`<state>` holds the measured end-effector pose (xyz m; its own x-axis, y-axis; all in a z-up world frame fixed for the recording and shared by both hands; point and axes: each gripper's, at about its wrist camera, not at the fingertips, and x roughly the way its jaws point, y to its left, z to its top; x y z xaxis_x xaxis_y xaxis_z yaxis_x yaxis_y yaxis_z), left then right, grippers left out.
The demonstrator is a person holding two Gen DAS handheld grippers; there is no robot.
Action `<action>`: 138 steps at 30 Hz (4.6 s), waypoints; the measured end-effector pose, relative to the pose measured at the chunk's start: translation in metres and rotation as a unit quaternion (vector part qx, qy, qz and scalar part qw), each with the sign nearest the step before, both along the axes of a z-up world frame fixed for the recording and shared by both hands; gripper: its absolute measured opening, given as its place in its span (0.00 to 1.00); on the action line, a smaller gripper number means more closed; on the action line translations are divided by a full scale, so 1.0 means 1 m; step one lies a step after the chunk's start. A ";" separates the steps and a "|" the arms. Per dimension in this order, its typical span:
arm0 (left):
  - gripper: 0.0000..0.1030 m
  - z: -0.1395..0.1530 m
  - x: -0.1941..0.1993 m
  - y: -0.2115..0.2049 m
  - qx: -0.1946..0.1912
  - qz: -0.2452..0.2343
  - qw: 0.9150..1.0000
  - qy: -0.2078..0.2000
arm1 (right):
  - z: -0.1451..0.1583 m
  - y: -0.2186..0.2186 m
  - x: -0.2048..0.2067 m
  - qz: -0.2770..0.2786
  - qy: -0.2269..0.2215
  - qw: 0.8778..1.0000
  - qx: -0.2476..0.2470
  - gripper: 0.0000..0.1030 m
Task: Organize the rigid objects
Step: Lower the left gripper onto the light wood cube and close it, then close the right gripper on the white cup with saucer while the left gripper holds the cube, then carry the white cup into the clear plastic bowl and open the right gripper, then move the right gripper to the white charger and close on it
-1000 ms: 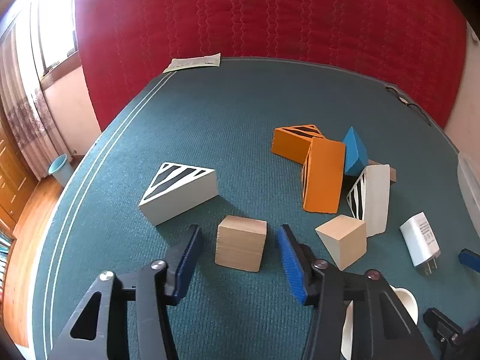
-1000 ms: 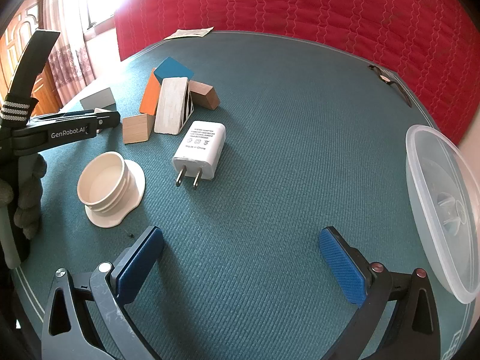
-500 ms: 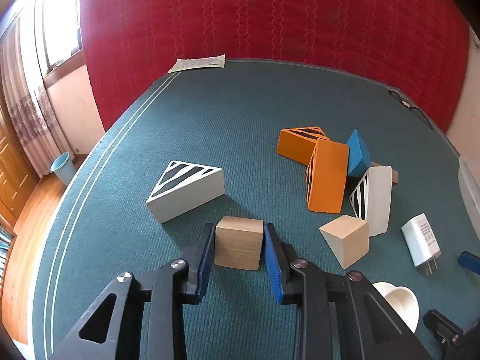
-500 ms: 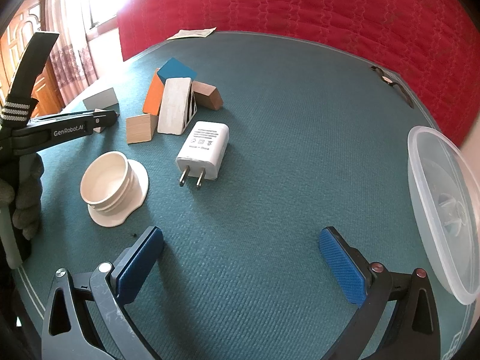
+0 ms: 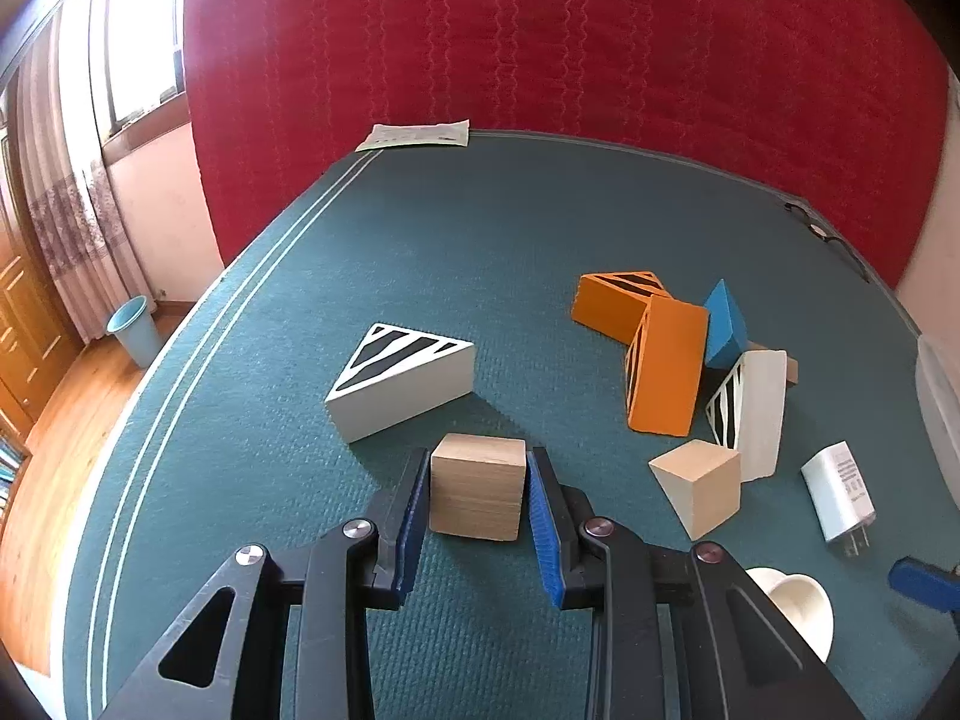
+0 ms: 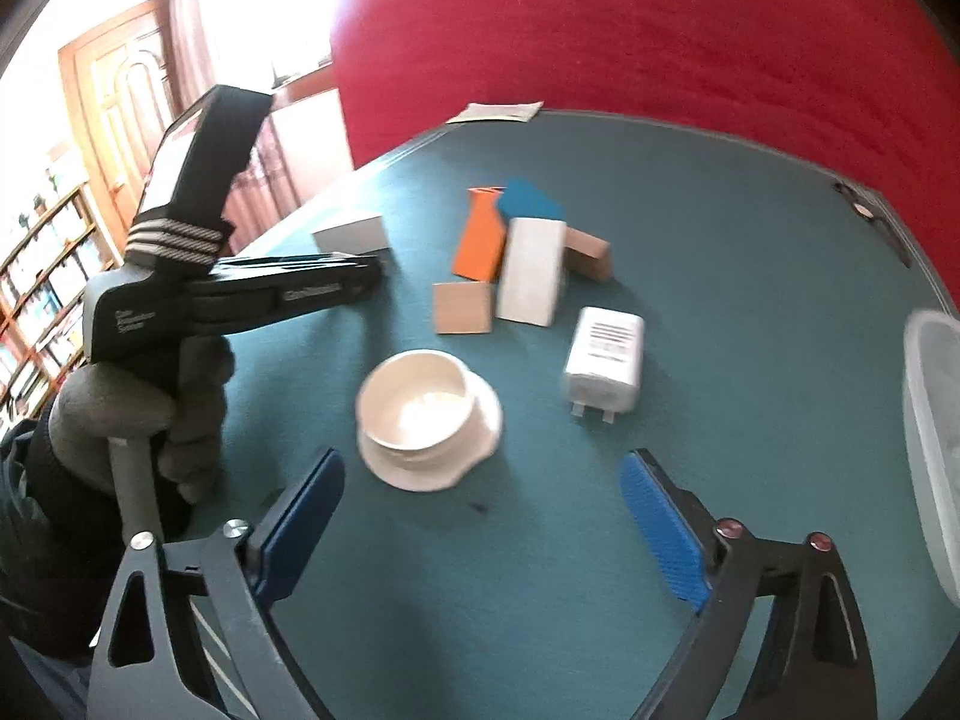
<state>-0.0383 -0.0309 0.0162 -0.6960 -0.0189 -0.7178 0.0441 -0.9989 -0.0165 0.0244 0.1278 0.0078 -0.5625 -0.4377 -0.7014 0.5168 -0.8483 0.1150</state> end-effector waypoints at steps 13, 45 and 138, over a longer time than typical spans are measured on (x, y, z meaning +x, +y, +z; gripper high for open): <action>0.32 0.001 0.001 0.002 -0.009 0.004 1.000 0.003 | -0.014 -0.042 -0.010 0.017 0.005 0.999 0.045 0.67; 0.32 0.001 0.000 0.005 -0.010 0.013 1.000 0.005 | 0.001 -0.001 0.002 -0.034 0.006 0.999 -0.001 0.52; 0.32 0.035 0.033 0.047 0.004 -0.065 0.996 0.057 | 0.001 0.040 -0.030 -0.107 -0.007 0.994 -0.028 0.55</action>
